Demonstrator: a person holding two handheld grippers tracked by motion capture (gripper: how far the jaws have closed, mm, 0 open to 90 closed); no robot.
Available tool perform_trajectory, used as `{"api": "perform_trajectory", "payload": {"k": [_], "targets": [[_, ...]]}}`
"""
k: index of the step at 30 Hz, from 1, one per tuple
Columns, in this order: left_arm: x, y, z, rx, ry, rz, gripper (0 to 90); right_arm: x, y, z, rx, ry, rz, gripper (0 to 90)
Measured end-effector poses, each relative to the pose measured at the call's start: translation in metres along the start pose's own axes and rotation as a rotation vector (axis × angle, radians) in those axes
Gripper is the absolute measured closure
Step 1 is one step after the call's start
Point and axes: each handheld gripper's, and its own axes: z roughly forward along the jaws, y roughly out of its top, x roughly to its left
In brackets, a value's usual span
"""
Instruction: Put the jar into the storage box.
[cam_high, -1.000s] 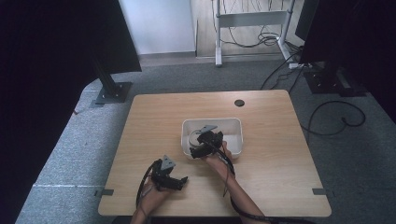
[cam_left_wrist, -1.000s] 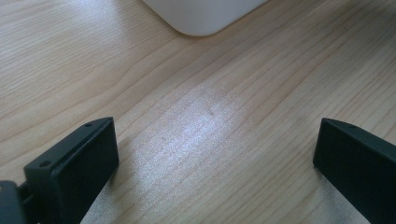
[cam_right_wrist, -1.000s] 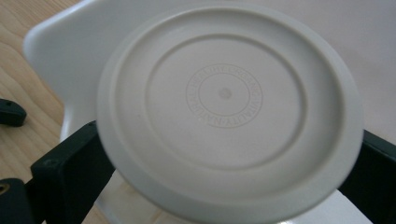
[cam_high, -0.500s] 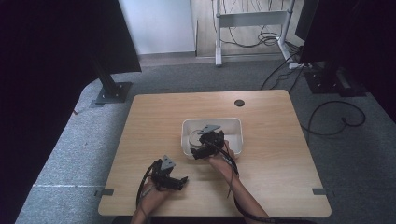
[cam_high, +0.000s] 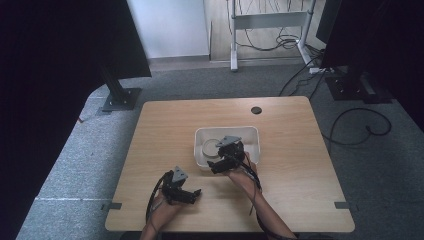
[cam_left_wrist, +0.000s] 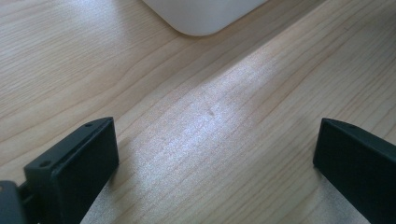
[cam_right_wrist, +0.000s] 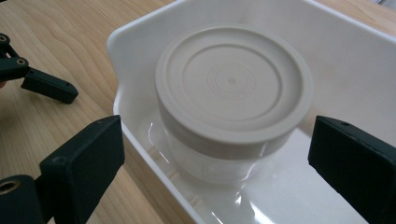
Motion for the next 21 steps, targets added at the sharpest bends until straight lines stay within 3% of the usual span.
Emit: {"api": "perform_trajectory", "payload": {"k": [21], "targets": [[0.0,0.0,0.0,-0.001,0.0,0.001,0.0,-0.005,-0.025,-0.028,-0.01,-0.005,-0.001,4.4]]}}
